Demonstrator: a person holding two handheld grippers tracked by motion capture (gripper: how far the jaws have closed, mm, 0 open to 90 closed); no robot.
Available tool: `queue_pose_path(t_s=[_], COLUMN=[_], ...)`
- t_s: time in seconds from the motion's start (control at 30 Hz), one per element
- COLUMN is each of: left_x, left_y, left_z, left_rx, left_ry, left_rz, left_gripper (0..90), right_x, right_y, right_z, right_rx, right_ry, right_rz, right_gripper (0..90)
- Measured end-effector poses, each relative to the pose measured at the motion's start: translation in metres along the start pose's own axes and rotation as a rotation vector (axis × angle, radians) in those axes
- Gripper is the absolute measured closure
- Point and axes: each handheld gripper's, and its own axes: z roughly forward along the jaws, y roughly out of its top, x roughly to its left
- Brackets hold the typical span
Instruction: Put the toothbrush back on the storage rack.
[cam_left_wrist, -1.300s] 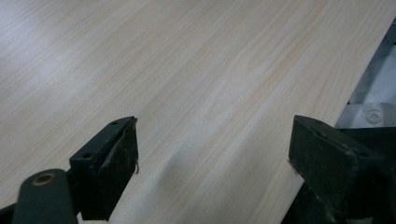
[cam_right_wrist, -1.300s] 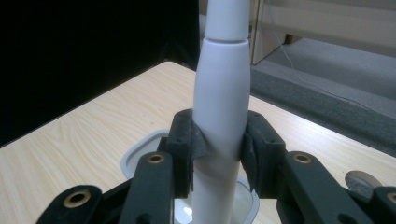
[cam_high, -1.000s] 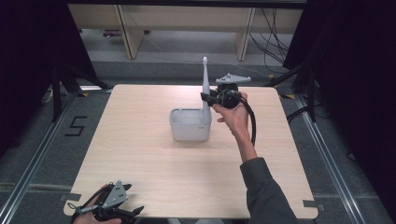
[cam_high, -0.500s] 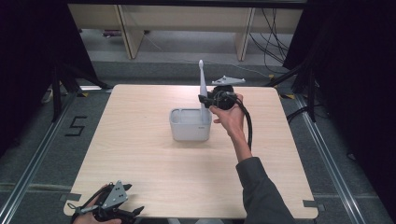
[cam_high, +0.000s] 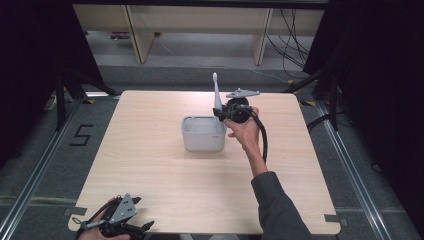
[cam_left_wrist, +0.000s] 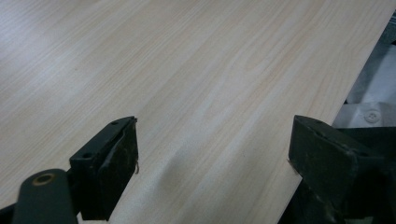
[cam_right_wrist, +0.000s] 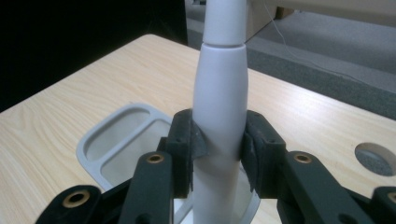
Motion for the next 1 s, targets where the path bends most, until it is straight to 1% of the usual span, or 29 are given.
queue_pose_path(t_s=[0.03,0.07,0.1,0.13,0.17,0.2,0.23,0.27,0.33,0.37,0.4,0.47,0.5,0.53,0.57,0.6,0.63,0.67,0.7,0.73,0.77,0.8,0.83,0.9,0.97,1.0], left_x=[0.000,0.000,0.001,0.001,0.001,0.000,0.000,0.000,0.001,0.001,0.001,0.002,0.000,0.000,0.001,-0.001,0.000,0.000,-0.001,-0.001,-0.001,0.000,-0.001,0.000,-0.001,-0.001], left_y=[0.000,0.000,0.000,0.000,0.000,0.000,0.000,0.000,0.000,0.000,0.000,0.000,0.000,0.000,0.000,0.000,-0.001,-0.001,-0.001,-0.001,-0.001,-0.001,-0.001,-0.001,-0.001,-0.001], left_z=[0.000,0.000,0.000,0.001,0.001,0.000,0.000,0.001,0.001,0.001,0.000,0.000,0.001,0.001,0.001,0.000,0.001,0.001,0.001,0.001,0.002,0.001,0.000,0.002,0.001,0.000], left_rx=[0.000,0.011,0.003,0.002,0.002,0.000,0.004,0.004,0.004,0.003,0.012,0.016,0.010,0.010,0.012,0.016,0.027,0.027,0.019,0.019,0.014,0.017,0.025,0.017,0.014,0.023], left_ry=[0.000,-0.004,-0.003,-0.002,-0.002,-0.004,-0.007,-0.005,0.000,0.011,0.017,0.016,0.005,0.005,0.004,0.002,0.008,0.008,-0.006,-0.006,0.003,-0.005,-0.002,0.001,-0.004,0.002], left_rz=[0.000,0.000,0.007,0.006,0.006,0.008,0.011,0.001,0.006,0.006,0.021,0.025,-0.004,-0.004,-0.001,-0.014,0.003,0.003,-0.020,-0.020,-0.017,-0.009,-0.008,-0.022,-0.016,-0.010], left_gripper=[15.7,15.7,15.7,15.7,15.7,15.7,15.7,15.7,15.7,15.7,15.7,15.7,15.7,15.7,15.7,15.7,15.7,15.7,15.7,15.7,15.7,15.7,15.7,15.7,15.7,15.7], right_x=[-0.001,-0.001,-0.001,-0.002,-0.002,-0.001,-0.002,-0.003,-0.003,-0.002,-0.003,-0.003,-0.002,-0.002,-0.002,-0.001,-0.002,-0.003,-0.003,-0.001,-0.001,-0.001,-0.001,-0.002,0.000,-0.002], right_y=[-0.002,-0.005,-0.006,-0.008,-0.008,-0.009,-0.012,-0.012,-0.014,-0.015,-0.016,-0.017,-0.018,-0.018,-0.018,-0.020,-0.021,-0.021,-0.022,-0.022,-0.023,-0.023,-0.023,-0.024,-0.024,-0.024], right_z=[0.001,0.002,0.002,0.002,0.002,0.003,0.004,0.004,0.005,0.004,0.005,0.005,0.005,0.005,0.006,0.005,0.006,0.007,0.007,0.006,0.007,0.007,0.008,0.008,0.008,0.008], right_rx=[0.001,0.005,0.008,0.006,0.006,0.017,0.020,0.020,0.011,0.031,0.026,0.028,0.036,0.036,0.025,0.041,0.037,0.034,0.039,0.041,0.045,0.044,0.040,0.042,0.043,0.033], right_ry=[0.002,-0.002,-0.006,-0.012,-0.012,-0.010,-0.011,-0.013,-0.018,-0.014,-0.010,-0.010,-0.023,-0.023,-0.021,-0.027,-0.019,-0.024,-0.027,-0.033,-0.025,-0.028,-0.033,-0.033,-0.034,-0.028], right_rz=[0.000,0.003,0.014,0.001,0.001,0.018,0.005,-0.014,-0.007,0.008,-0.007,-0.004,-0.003,-0.003,-0.018,-0.002,-0.018,-0.029,-0.032,-0.010,-0.010,-0.019,-0.029,-0.028,-0.016,-0.036], right_gripper=[66.4,66.4,66.4,66.4,66.4,66.3,66.4,66.4,66.4,66.4,66.4,66.4,66.4,66.4,66.4,66.4,66.5,66.5,66.6,66.6,66.6,66.6,66.7,66.9,67.2,68.1])
